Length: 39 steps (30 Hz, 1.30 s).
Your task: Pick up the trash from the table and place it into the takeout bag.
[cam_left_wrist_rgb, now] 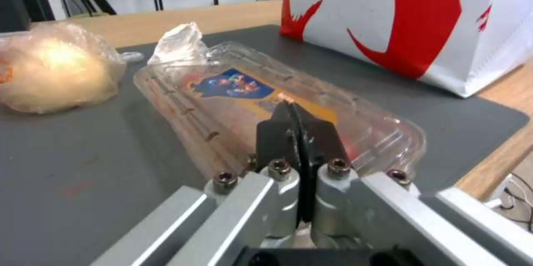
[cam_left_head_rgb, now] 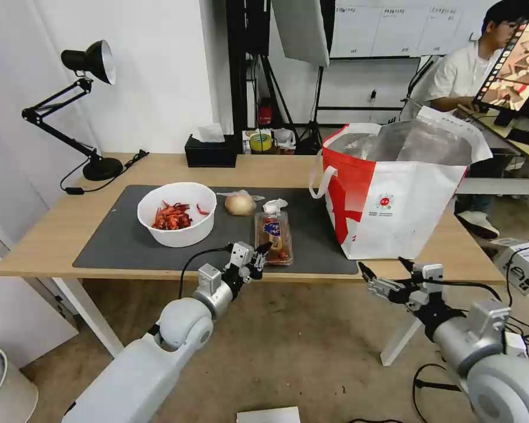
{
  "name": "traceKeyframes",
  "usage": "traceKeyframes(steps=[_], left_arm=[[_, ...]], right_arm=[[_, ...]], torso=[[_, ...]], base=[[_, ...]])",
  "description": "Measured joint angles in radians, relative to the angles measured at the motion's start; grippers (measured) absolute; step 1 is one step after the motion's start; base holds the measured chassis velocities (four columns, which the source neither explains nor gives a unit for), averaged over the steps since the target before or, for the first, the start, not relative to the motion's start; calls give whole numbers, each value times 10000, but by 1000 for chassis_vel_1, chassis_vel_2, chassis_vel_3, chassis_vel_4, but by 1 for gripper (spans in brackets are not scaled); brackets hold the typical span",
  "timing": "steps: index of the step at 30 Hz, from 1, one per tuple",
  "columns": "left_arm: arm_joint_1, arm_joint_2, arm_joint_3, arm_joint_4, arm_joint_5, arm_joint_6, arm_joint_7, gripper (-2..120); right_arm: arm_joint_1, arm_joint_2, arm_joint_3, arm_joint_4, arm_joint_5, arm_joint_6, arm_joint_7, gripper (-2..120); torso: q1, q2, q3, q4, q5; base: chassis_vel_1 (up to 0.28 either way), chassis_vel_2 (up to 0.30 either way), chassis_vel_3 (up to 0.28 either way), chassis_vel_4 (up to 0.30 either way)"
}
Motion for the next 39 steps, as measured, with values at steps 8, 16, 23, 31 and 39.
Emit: traceKeyframes(steps=[8, 16, 23, 31, 39], left_arm=[[-197, 77, 243, 246, -6, -79, 30, 0], [-367, 2, 420, 364, -51, -85, 0, 0], [-396, 93, 325, 419, -175, -86, -47, 0], [-198, 186, 152, 406, -246, -91, -75, 0], [-174, 289, 124, 282, -365, -137, -93, 0]], right_arm=[[1528, -906, -340, -685, 3978, -66, 403, 100], [2961, -1219, -1266, -1512, 5453, -83, 1005, 100], [5024, -756, -3023, -2794, 6130, -508, 1975, 100], [6338, 37, -4340, -3903, 6233, -825, 2707, 100], [7555, 903, -5306, -5000, 6115, -1083, 3527, 100]], torso=[[1, -1, 1, 0, 0], [0, -1, 0, -2, -1], [1, -1, 0, 0, -1], [0, -1, 1, 1, -3], [0, -1, 1, 0, -3]], base=[[0, 0, 0, 0], [0, 0, 0, 0], [0, 0, 0, 0], [0, 0, 0, 0], [0, 0, 0, 0]])
